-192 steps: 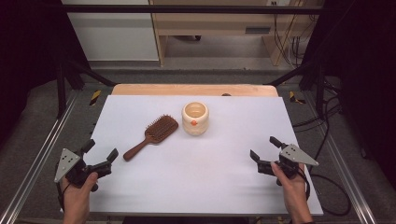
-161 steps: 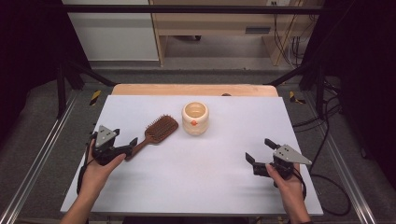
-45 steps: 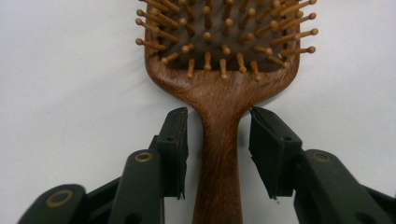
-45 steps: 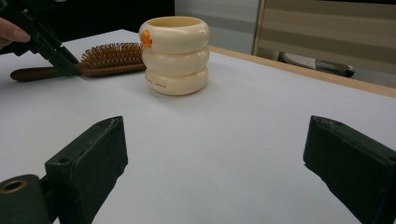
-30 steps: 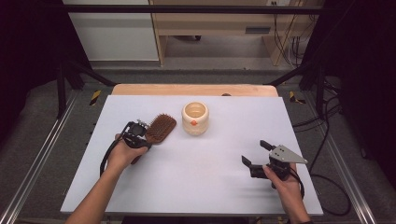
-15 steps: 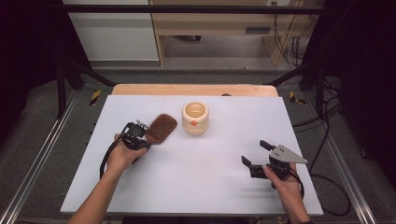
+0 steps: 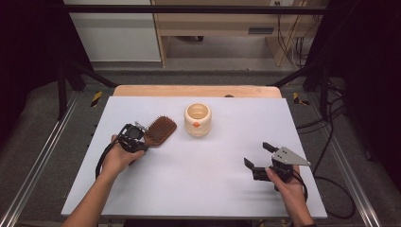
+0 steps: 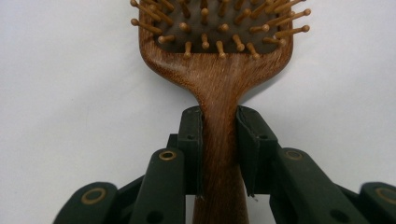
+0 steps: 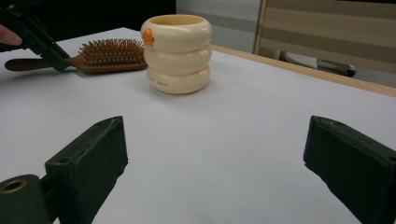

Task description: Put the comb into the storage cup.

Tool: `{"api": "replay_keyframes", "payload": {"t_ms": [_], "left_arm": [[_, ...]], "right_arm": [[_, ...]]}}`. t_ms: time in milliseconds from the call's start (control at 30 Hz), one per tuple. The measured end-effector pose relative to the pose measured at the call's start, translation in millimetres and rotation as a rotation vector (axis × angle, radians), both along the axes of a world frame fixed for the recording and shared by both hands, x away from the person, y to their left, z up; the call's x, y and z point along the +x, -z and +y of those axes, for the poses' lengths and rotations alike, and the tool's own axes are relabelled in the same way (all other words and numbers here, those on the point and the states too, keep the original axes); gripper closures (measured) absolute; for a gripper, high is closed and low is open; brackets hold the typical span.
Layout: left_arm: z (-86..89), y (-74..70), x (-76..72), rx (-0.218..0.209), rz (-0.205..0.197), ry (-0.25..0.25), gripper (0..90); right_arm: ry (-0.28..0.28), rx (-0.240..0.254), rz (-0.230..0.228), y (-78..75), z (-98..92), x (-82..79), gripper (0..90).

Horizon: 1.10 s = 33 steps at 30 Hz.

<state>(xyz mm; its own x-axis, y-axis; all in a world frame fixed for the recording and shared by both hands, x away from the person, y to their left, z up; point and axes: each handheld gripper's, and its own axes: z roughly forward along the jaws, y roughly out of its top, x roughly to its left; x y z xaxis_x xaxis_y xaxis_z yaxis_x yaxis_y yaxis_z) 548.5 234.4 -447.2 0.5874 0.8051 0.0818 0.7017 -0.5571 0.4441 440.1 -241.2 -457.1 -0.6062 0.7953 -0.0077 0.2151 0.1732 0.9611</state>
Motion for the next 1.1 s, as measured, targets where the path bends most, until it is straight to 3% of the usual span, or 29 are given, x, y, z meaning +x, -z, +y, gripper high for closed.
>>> {"api": "replay_keyframes", "payload": {"t_ms": [167, 433, 833, 967, 1100], "left_arm": [[-2.4, 1.5, 2.1, 0.027, 0.021, 0.007, 72.3], [-1.8, 1.8, 4.6, 0.016, 0.042, 0.004, 71.9], [-3.7, 1.4, 7.4, 0.043, 0.048, 0.008, 66.2], [-0.6, 1.9, 9.5, 0.023, 0.054, -0.006, 60.9], [1.0, 2.2, 9.9, 0.0, 0.061, -0.002, 64.3]], "right_arm": [[-0.001, 0.001, 0.0, -0.1, -0.3, 0.1, 6.5], [-0.005, -0.001, 0.0, 0.0, 0.3, 0.0, 6.4], [-0.009, -0.002, 0.006, 0.5, 1.0, 0.4, 6.1], [-0.009, -0.003, 0.005, 0.5, 1.1, 0.4, 6.0], [-0.009, -0.002, 0.008, 0.6, 1.1, 0.4, 6.0]]}}
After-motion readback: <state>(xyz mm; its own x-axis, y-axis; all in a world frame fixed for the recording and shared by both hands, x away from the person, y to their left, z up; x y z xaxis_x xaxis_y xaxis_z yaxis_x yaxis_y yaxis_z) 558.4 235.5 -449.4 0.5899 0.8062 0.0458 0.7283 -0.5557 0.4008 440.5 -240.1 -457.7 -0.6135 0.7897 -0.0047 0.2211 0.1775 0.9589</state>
